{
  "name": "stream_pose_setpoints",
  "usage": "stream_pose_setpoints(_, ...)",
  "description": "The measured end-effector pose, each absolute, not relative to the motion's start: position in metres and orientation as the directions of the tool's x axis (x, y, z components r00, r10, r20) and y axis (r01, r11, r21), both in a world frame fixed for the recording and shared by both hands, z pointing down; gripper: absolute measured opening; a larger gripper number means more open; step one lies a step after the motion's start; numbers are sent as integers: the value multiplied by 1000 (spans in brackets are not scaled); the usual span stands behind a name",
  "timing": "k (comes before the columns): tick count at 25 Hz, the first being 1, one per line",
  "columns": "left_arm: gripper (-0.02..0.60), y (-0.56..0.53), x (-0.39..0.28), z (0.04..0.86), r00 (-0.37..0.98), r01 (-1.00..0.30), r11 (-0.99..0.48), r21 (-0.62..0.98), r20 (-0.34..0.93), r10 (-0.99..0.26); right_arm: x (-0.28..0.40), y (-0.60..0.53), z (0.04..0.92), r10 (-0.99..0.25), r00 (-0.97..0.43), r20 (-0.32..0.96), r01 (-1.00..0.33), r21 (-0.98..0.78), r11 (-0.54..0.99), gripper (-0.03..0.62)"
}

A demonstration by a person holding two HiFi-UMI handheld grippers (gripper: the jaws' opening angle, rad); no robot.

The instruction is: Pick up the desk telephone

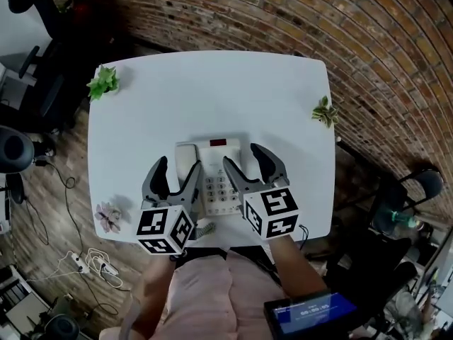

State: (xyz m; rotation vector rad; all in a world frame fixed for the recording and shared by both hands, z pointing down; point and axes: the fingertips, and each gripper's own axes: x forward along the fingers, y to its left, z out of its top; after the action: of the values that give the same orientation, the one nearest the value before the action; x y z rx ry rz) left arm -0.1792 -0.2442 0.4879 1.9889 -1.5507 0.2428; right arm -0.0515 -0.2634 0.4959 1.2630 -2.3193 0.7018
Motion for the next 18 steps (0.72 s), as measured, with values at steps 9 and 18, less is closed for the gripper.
stream_pose_setpoints(9,385,-236,-168,546,436,-860,-144,490,556,-708,-67,-251,547,-546,-544,637,-833,-335,440,314)
stream_pose_setpoints(18,390,-236,-154,560,582,-743,-131,656,537,-611,-72,-251,555,-488,-622,613,-783,-466,412,307)
